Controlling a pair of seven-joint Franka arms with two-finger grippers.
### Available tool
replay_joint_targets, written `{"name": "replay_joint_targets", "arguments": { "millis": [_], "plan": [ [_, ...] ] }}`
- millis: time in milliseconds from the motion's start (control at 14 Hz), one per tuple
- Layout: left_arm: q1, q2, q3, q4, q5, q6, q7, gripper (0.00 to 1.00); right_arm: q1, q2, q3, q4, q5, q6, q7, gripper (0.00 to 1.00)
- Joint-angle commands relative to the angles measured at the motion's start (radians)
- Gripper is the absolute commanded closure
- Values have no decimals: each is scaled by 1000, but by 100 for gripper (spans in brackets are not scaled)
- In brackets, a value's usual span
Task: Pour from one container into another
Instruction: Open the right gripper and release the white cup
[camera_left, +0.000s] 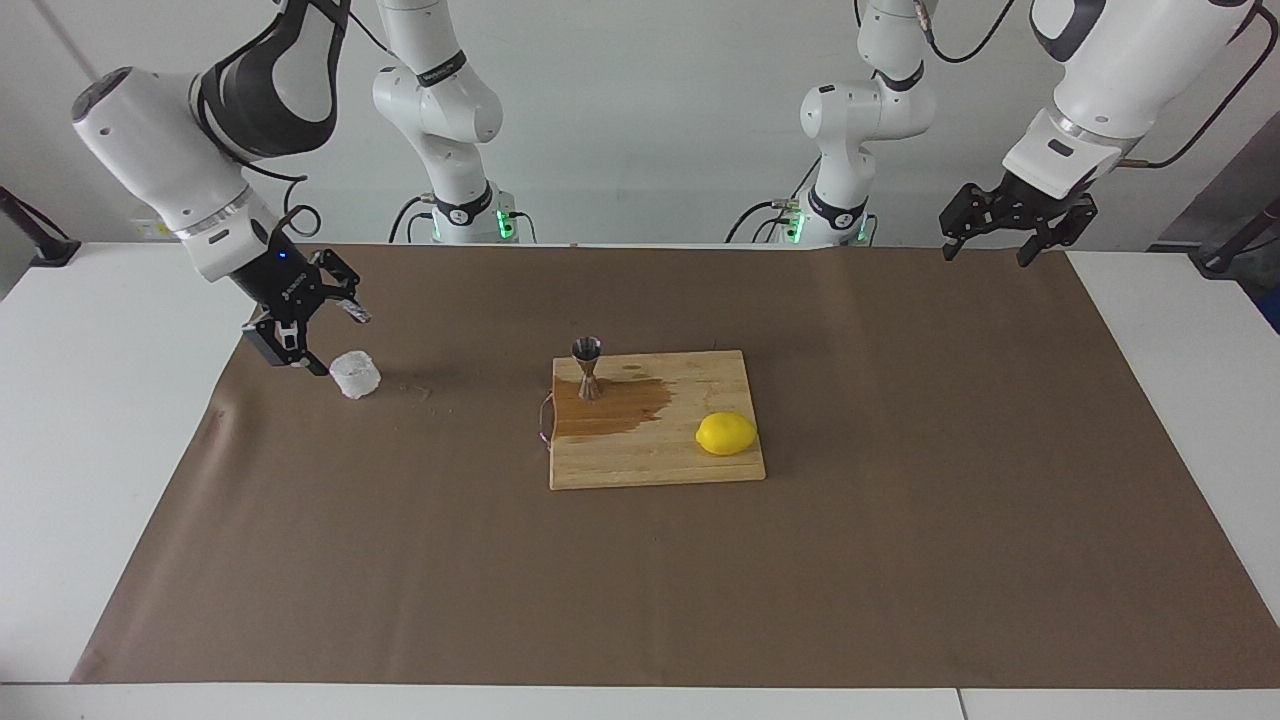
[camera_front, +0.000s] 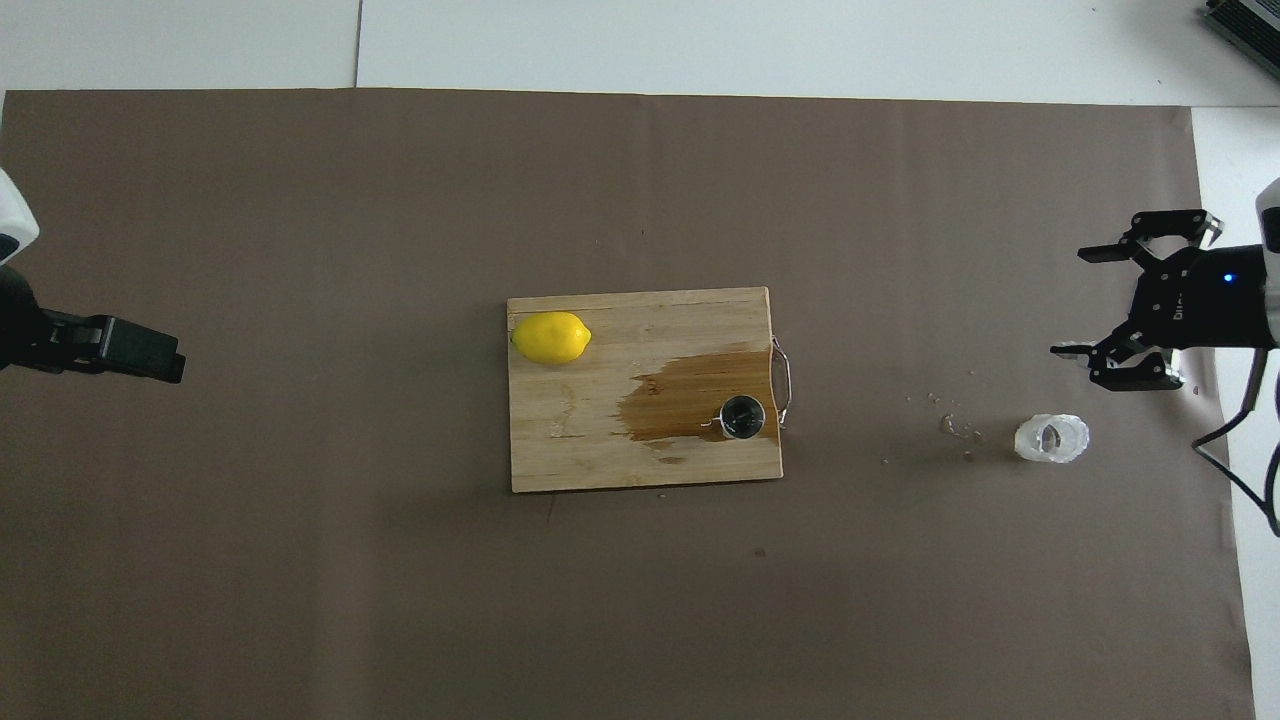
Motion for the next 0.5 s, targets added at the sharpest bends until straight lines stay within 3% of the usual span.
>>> {"name": "replay_joint_targets", "arguments": {
  "millis": [0,429],
  "plan": [
    [-15,-19,12,-17,18,-7,-11,0,82,11,4,45,-60,-9,279,0],
    [-15,-19,12,-17,18,-7,-11,0,219,-46,4,54,-194,16,812,0]
  ]
}}
